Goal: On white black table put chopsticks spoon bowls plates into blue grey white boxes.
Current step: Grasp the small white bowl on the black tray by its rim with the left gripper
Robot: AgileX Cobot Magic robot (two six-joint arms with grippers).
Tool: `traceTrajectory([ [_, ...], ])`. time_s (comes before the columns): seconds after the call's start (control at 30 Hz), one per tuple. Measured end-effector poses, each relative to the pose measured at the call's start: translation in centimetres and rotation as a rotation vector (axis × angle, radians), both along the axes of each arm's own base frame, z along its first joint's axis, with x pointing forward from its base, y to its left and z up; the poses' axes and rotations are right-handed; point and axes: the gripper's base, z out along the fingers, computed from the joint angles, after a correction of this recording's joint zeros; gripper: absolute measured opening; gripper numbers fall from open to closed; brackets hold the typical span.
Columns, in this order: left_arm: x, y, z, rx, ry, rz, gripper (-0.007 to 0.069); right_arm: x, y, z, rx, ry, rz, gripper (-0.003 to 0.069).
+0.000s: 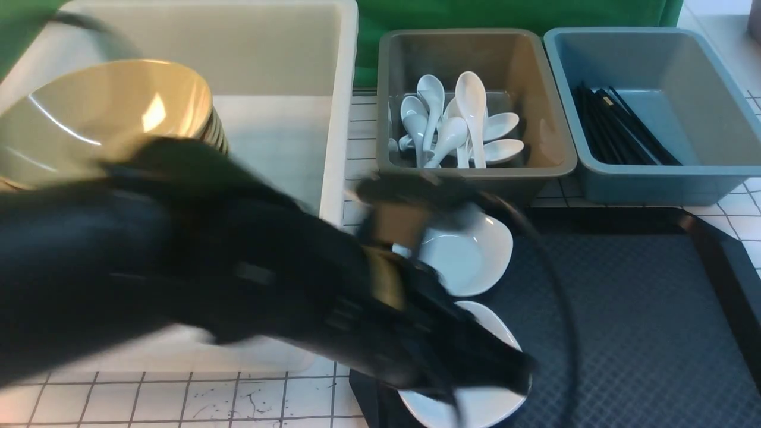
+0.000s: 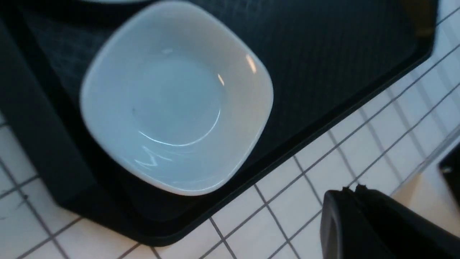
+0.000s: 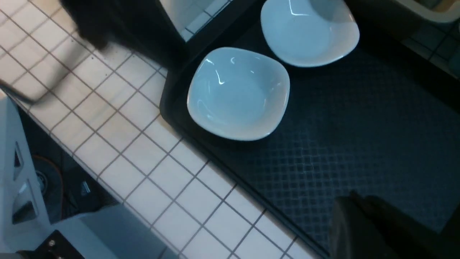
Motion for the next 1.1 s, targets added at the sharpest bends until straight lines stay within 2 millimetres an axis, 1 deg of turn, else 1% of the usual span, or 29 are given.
traceTrajectory([
  [0.07,0.0,-1.8,-1.3,0.051,-0.007,-0.023,-0.0001,-0.8,-1.0,-0.1,0.033,-0.014,0.002,0.0031],
  [0.13,0.1,-3.2,-2.3,0.098,-0.032,-0.045,-0.0001,-1.3,-1.6,-0.1,0.058,-0.021,-0.001,0.0034],
  [0.23,0.4,-4.3,-3.5,0.147,-0.06,-0.053,-0.0001,-1.6,-2.0,-0.1,0.078,-0.025,-0.003,0.0035],
  [0.37,0.7,-4.6,-4.4,0.174,-0.062,-0.039,-0.0001,-1.7,-2.1,-0.1,0.078,-0.028,0.003,0.0036],
  [0.57,0.9,-4.6,-4.5,0.19,-0.086,-0.048,0.0,-1.7,-2.1,-0.1,0.065,-0.038,0.019,0.0036],
  [0.67,0.3,-4.9,-4.6,0.22,-0.099,-0.084,0.0,-1.7,-2.1,-0.1,0.061,-0.042,0.023,0.0036],
  [0.83,-2.1,-6.0,-5.1,0.265,-0.135,-0.165,0.0001,-1.7,-2.1,-0.1,0.051,-0.05,0.036,0.0038],
  [0.9,-2.3,-6.2,-5.2,0.257,-0.124,-0.132,0.0001,-1.7,-2.1,-0.1,0.049,-0.054,0.039,0.004],
  [0.97,-2.1,-6.2,-5.4,0.258,-0.117,-0.109,0.0004,-1.7,-2.1,-0.1,0.047,-0.057,0.043,0.0042],
  [1.0,-1.6,-6.1,-5.6,0.262,-0.11,-0.082,0.0019,-1.8,-2.3,-0.1,0.048,-0.064,0.047,0.0043],
  [1.07,-1.3,-6.0,-5.7,0.266,-0.108,-0.069,0.0043,-2.0,-2.4,-0.1,0.052,-0.071,0.05,0.0044],
  [1.1,-0.8,-5.8,-5.8,0.269,-0.106,-0.055,0.0085,-2.2,-2.8,0.0,0.061,-0.079,0.051,0.0043],
])
